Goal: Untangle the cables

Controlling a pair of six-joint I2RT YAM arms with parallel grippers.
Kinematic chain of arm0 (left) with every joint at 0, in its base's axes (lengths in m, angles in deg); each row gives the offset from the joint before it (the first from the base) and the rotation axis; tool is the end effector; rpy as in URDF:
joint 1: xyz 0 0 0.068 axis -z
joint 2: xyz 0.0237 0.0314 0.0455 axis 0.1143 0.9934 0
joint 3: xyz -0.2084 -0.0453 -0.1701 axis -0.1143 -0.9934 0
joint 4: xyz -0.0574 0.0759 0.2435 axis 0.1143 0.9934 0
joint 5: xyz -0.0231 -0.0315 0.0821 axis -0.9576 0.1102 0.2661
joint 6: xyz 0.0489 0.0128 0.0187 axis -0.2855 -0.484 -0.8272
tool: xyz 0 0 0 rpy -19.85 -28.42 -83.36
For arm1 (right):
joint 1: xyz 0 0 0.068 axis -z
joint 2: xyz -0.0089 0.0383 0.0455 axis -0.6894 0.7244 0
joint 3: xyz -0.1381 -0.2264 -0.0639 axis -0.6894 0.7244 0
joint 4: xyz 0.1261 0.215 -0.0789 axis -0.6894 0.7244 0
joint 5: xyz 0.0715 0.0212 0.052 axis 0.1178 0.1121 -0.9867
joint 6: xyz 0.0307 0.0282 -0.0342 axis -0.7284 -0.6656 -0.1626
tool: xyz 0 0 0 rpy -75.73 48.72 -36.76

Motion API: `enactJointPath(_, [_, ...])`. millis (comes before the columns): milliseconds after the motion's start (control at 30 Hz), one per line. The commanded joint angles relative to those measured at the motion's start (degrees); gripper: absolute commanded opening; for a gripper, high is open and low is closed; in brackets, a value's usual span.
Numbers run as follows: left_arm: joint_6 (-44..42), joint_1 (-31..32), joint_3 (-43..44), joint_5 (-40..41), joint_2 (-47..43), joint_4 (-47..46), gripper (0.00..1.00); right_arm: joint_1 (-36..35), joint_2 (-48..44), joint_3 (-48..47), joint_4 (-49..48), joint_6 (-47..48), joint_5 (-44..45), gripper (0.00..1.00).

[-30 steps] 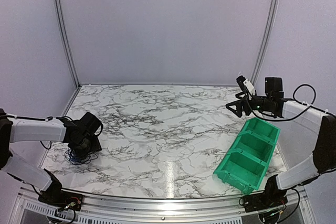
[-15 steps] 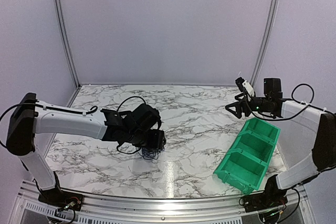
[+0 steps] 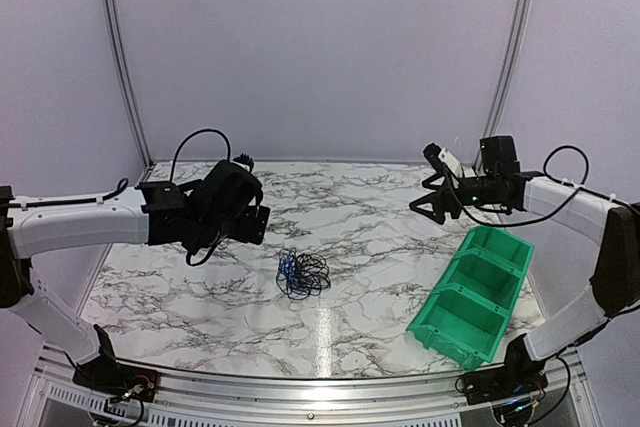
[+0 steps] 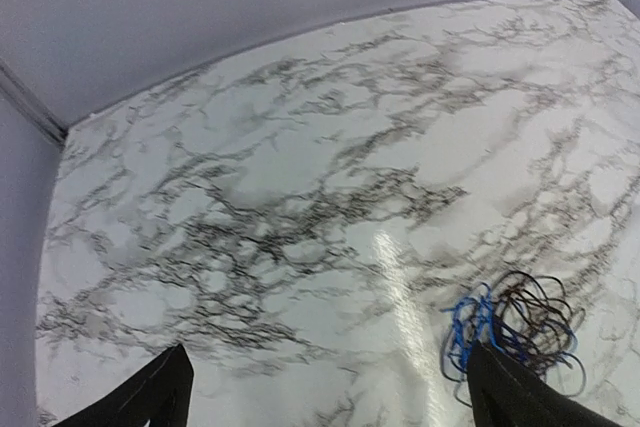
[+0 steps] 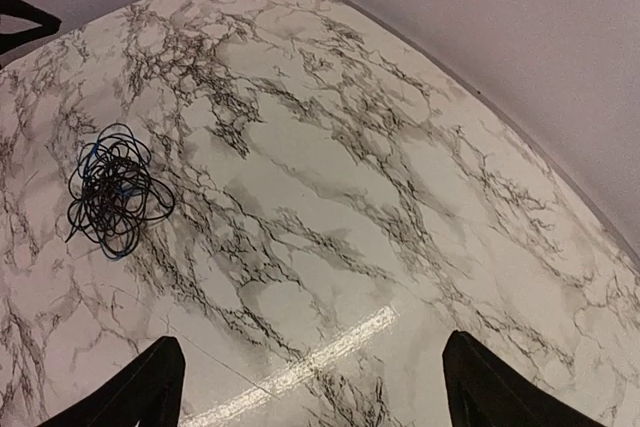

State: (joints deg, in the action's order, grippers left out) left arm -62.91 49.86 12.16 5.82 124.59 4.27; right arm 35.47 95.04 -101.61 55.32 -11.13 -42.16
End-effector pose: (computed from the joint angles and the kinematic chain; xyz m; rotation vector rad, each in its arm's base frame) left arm 0.1951 -0.2554 0.2753 0.3055 2.1174 -0.0625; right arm 0.2974 0.0659 0.2593 -1.0236 1.8613 0.5857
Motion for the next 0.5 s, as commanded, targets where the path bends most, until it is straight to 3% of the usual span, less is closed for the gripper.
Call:
enactJointPath(0, [-13.1,-3.7,5.2,12.4,0.9,3.6,0.99,-5.3,2.6,-8.7,7.2,3.4,0.2,0.89])
enactJointPath(67, [-17.3,-7.1,5.5,4.9,-0.6,-2.2,0.99,-7.9,4.2,-11.6,9.5,4.7,1.3,0.88])
enactJointPath(167, [-12.8,-13.4,6.9,-5.9,-0.1,-8.1,0.99,-10.6,6.6,-14.9,11.1,5.6,1.2,0.88])
enactJointPath(233, [-8.8,-14.9,6.8,-3.1,2.4,-10.8,0.99,-11.5,8.2,-16.2,10.5,4.7,0.3,0.87])
enactJointPath(300, [-5.4,-15.1,9.2,-1.4,6.5,-8.8,0.99,-12.4,9.3,-17.3,9.3,3.9,0.0,0.86])
enactJointPath(400, [-8.2,-15.1,15.9,-10.8,12.5,-0.7,0.99,-13.8,9.7,-19.2,9.5,5.7,3.4,0.86])
enactJointPath(467, [-6.7,-15.1,16.6,-11.1,14.1,0.3,0.99,-14.0,9.5,-21.8,12.9,8.6,5.4,0.86])
